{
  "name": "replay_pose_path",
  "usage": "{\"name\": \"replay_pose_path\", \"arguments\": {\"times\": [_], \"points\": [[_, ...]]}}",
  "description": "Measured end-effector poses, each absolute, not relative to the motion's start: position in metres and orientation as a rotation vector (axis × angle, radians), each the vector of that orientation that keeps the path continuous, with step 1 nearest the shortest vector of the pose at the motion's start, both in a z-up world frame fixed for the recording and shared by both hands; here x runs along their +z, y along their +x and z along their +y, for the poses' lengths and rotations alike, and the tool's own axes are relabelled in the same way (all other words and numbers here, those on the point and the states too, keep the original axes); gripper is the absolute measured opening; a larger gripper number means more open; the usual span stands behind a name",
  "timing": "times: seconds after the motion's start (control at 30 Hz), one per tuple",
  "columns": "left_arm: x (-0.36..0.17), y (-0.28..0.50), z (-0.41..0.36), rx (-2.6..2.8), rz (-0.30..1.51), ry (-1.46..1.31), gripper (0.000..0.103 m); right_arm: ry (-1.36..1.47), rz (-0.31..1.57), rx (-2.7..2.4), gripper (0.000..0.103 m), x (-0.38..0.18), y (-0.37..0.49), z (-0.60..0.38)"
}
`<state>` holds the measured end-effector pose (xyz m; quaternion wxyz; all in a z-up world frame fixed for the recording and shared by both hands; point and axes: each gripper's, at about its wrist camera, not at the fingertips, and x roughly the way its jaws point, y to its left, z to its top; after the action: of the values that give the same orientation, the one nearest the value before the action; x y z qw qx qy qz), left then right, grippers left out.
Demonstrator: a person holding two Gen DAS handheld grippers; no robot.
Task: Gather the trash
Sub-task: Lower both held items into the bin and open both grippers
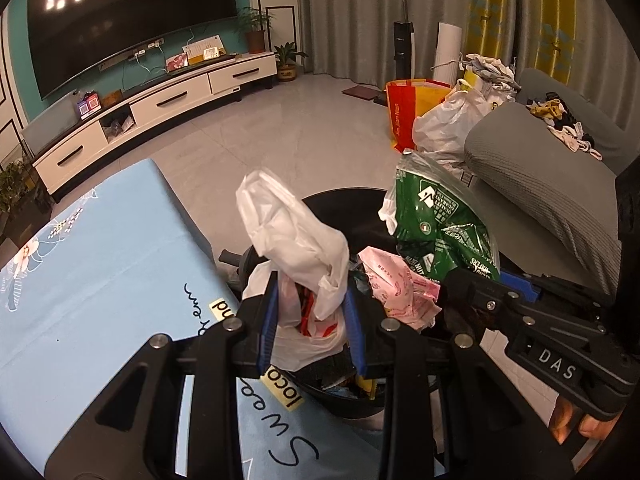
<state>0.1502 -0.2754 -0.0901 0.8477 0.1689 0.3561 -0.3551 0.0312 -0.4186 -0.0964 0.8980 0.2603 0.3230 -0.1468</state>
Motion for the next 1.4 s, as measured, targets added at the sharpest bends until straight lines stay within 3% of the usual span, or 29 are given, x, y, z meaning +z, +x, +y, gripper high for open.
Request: {"name": "replay_pose_path", "arguments": {"times": [1.4], "points": [[-0.114,0.166,-0.310,-0.747,0.808,0.400,0.031,0.508,0.753,-0.345,0.024,-0.115,0.048,-0.421]]}}
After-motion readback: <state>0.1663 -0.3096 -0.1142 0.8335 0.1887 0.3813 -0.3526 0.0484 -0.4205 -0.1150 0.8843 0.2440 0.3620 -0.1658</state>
